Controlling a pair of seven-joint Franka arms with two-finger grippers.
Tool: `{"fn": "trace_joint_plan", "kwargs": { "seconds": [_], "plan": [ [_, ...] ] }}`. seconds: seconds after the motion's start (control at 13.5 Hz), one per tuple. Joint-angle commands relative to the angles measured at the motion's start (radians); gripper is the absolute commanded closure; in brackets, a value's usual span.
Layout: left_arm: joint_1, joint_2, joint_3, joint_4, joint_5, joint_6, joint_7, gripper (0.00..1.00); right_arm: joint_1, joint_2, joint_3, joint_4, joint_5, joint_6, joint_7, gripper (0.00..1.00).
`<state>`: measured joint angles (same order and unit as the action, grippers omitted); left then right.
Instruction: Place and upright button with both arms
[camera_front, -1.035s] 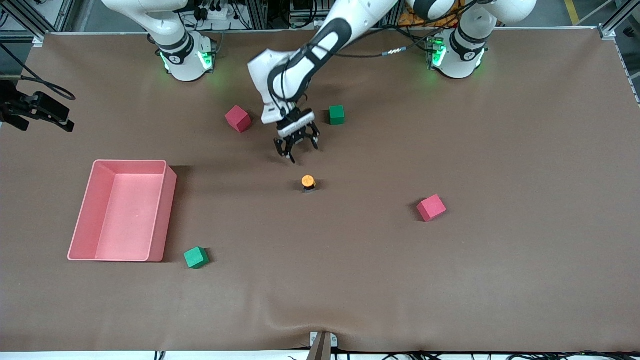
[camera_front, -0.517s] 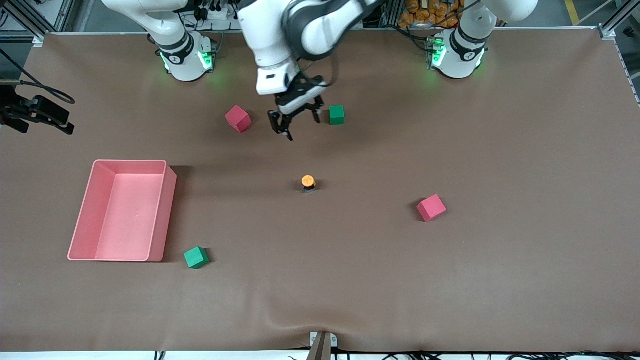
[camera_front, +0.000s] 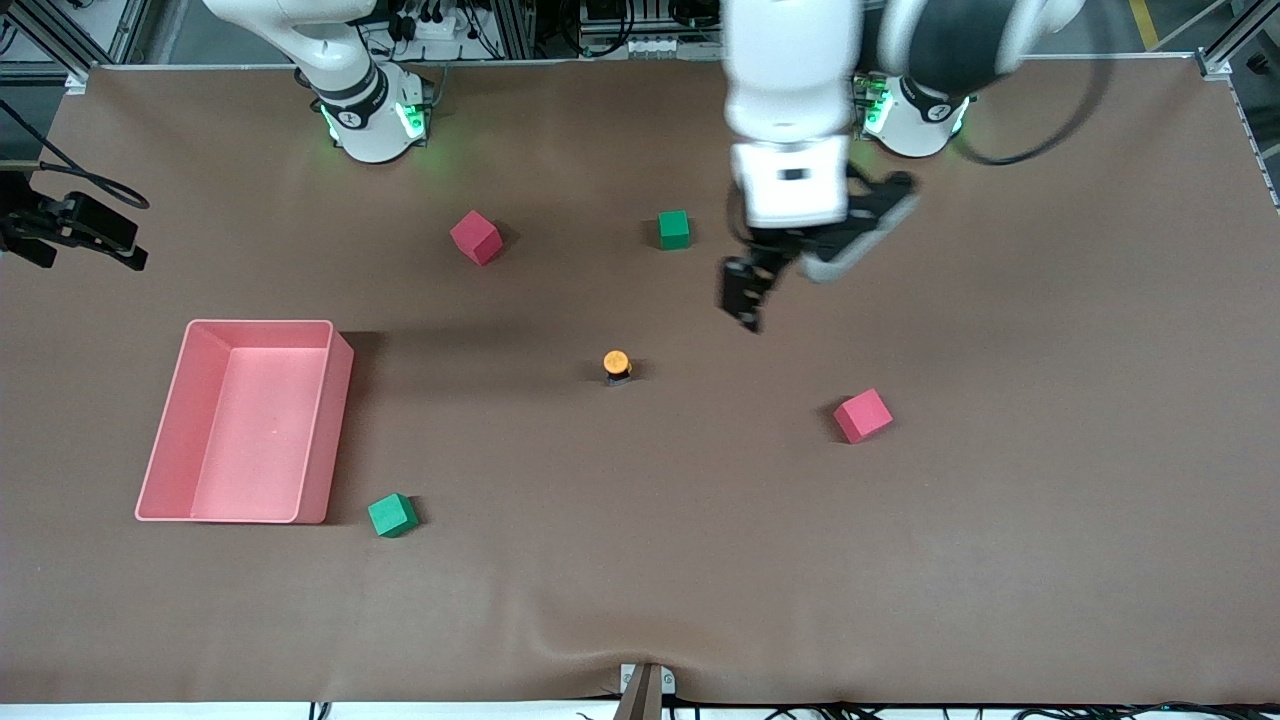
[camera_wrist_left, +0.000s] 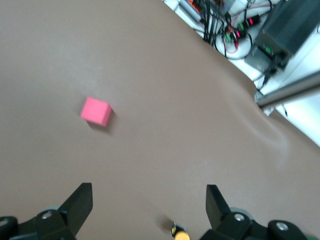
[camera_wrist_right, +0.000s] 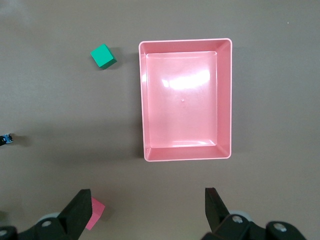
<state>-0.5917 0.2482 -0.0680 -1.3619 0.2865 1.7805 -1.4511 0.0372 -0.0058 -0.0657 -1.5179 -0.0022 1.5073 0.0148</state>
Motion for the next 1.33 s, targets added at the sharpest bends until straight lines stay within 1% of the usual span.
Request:
{"fn": "trace_joint_plan", "kwargs": {
  "seconds": [0.0,0.15,0.22,0.52,0.59,0.74,0.89,0.96,1.03,1.11,1.18,1.26],
  "plan": [
    [0.128,-0.065,-0.010,-0.029,-0.094,-0.018,0.220,0.00,-0.010,0.012,0.006,0.027,0.011,-0.015,-0.012,0.00],
    [0.241,-0.092,-0.012,-0.026,-0.194,-0.058,0.457,0.00,-0.008,0.010,0.004,0.027,0.011,-0.015,-0.012,0.00],
    [0.297,-0.105,-0.010,-0.026,-0.219,-0.099,0.582,0.00,-0.008,0.010,0.004,0.025,0.011,-0.015,-0.012,0.00],
    [0.485,-0.113,-0.010,-0.023,-0.225,-0.231,1.125,0.00,-0.031,0.007,0.017,0.025,0.013,-0.012,-0.012,0.00],
    [0.530,-0.115,-0.010,-0.022,-0.228,-0.268,1.217,0.00,-0.031,0.007,0.017,0.025,0.014,-0.012,-0.012,0.00],
    [0.590,-0.128,-0.010,-0.025,-0.230,-0.282,1.288,0.00,-0.033,0.007,0.018,0.025,0.016,-0.013,-0.012,0.00],
    [0.601,-0.156,-0.012,-0.034,-0.230,-0.317,1.298,0.00,-0.034,0.007,0.018,0.025,0.016,-0.013,-0.012,0.00],
    [0.602,-0.179,-0.007,-0.054,-0.248,-0.317,1.302,0.00,-0.034,0.007,0.018,0.025,0.016,-0.013,-0.012,0.00],
    [0.599,-0.225,-0.006,-0.115,-0.277,-0.308,1.305,0.00,-0.034,0.007,0.018,0.025,0.016,-0.012,-0.012,0.00],
    [0.601,-0.283,-0.004,-0.194,-0.303,-0.268,1.305,0.00,-0.034,0.007,0.018,0.025,0.016,-0.015,-0.013,0.00],
    [0.601,-0.327,-0.004,-0.245,-0.306,-0.248,1.305,0.00,-0.031,0.007,0.017,0.025,0.016,-0.013,-0.013,0.00],
    [0.599,-0.340,-0.006,-0.259,-0.308,-0.250,1.305,0.00,-0.026,0.001,0.014,0.025,0.016,-0.012,-0.013,0.00]
  ]
}}
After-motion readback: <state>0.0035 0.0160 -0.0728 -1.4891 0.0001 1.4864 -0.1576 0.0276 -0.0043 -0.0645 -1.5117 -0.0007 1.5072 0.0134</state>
